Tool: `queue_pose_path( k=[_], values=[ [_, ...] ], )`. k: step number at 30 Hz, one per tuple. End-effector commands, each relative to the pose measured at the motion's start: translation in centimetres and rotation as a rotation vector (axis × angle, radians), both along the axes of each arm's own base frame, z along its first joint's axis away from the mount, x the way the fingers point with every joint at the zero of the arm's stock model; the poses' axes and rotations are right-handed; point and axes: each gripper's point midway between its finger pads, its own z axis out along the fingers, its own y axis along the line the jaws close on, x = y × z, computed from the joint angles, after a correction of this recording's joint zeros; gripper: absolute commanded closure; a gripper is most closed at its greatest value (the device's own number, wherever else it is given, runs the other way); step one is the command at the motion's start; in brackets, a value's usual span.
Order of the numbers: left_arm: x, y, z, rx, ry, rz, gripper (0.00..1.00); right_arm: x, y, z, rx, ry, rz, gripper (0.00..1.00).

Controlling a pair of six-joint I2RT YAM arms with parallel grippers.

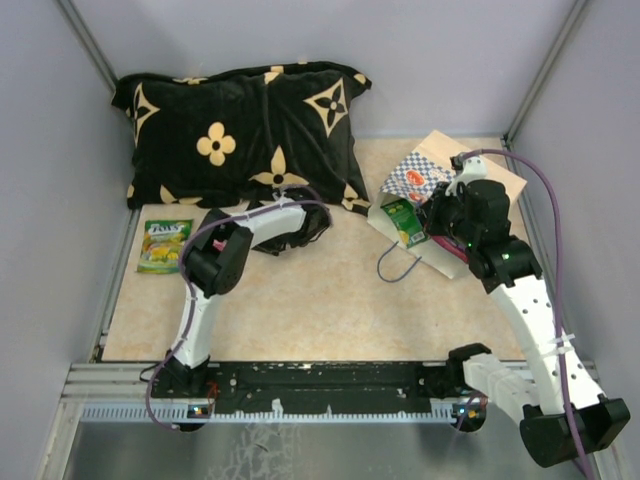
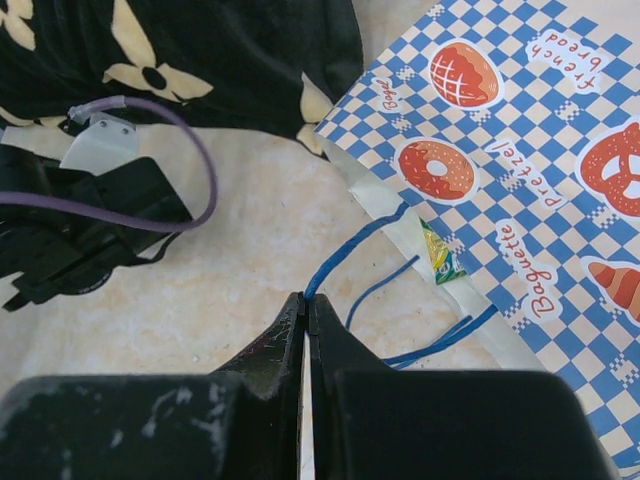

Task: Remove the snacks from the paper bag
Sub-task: Place the snack at the center of the board, then take out the snack from the paper bag.

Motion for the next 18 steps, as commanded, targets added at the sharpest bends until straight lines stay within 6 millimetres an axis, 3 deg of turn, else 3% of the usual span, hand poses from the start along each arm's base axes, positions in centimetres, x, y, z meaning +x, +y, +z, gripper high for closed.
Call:
queue_pose_path(
  k=[1, 4, 7, 9, 14, 16, 18],
  values=[
    [0.8, -7.4, 2.0, -0.381, 0.121, -0.256, 0.01, 0.1, 0.3, 3.5, 0.022, -0.091, 0.011, 1.0],
    [0.0, -13.9, 3.2, -0.738, 0.206, -0.522, 0.0, 0.0, 0.1, 3.7, 0.016, -0.093, 0.005, 1.0],
    [-2.0, -21.9, 6.8, -1.099, 0.256, -0.906, 0.0, 0.0, 0.1, 3.9, 0.017, -0.096, 0.004, 1.0],
    [-2.5, -25.9, 10.0, -1.292, 0.193, -1.066, 0.01, 0.0, 0.2, 4.0, 0.022, -0.099, 0.006, 1.0],
    [-5.0, -31.6, 14.9, -1.766, 0.134, -1.132, 0.01, -0.1, 0.2, 4.1, 0.028, -0.1, 0.004, 1.0],
    [-6.5, -33.0, 15.2, -2.004, 0.108, -1.117, 0.01, -0.2, 0.1, 4.1, 0.029, -0.099, 0.0, 1.0],
    [-7.0, -34.0, 15.5, -2.215, 0.055, -1.068, 0.08, -0.3, 0.1, 4.1, 0.031, -0.097, 0.001, 1.0]
  ],
)
